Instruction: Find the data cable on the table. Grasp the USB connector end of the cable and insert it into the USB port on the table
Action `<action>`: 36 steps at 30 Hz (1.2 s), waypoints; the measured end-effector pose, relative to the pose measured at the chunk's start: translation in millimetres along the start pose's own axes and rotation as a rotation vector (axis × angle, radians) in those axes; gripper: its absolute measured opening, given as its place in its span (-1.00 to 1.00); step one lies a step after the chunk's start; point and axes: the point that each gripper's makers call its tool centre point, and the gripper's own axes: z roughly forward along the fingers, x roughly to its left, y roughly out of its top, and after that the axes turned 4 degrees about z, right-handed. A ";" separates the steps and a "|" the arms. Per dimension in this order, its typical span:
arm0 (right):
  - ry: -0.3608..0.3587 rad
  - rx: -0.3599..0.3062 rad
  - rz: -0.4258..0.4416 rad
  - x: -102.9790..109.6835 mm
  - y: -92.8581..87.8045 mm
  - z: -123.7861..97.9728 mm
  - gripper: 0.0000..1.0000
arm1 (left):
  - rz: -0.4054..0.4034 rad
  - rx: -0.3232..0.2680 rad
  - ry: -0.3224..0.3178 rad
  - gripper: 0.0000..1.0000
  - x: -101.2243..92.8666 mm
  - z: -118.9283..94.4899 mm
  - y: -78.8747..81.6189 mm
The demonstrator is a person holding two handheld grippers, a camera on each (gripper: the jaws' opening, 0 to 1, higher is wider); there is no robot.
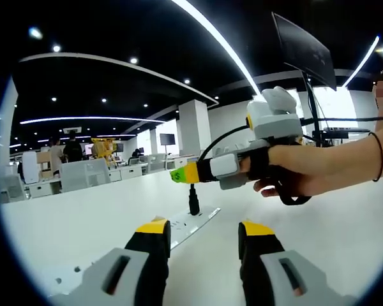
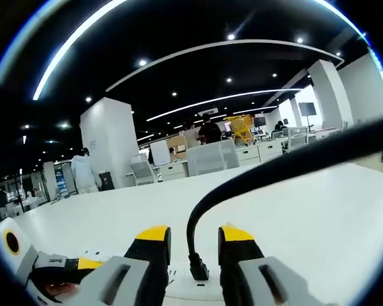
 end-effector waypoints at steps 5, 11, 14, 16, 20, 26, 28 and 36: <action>-0.002 -0.004 -0.003 0.9 0.2 -3.0 -0.25 | 0.000 0.007 0.003 -0.12 0.6 -0.4 -1.5; -0.001 -0.008 0.011 3.0 -0.3 -9.1 -0.18 | -0.017 0.000 0.010 -0.04 2.4 -2.1 -0.4; -0.007 -0.009 0.018 2.8 0.0 -13.0 -0.17 | -0.023 -0.005 0.014 0.01 2.8 -2.7 0.4; -0.013 -0.008 0.017 3.1 -0.1 -16.9 -0.17 | -0.027 -0.010 0.017 0.06 3.0 -3.5 1.3; -0.029 -0.017 0.031 2.7 1.2 -26.7 -0.15 | -0.055 -0.026 0.040 0.08 7.2 -7.2 3.9; -0.044 -0.028 0.046 5.9 3.3 -42.8 -0.13 | -0.120 -0.044 0.064 0.10 6.7 -18.1 7.3; -0.049 -0.032 0.046 8.1 3.9 -48.6 -0.12 | -0.131 -0.044 0.069 0.13 4.5 -23.1 7.6; -0.067 -0.055 0.048 17.0 3.5 -75.2 -0.12 | -0.266 -0.213 0.170 0.19 14.2 -56.1 31.6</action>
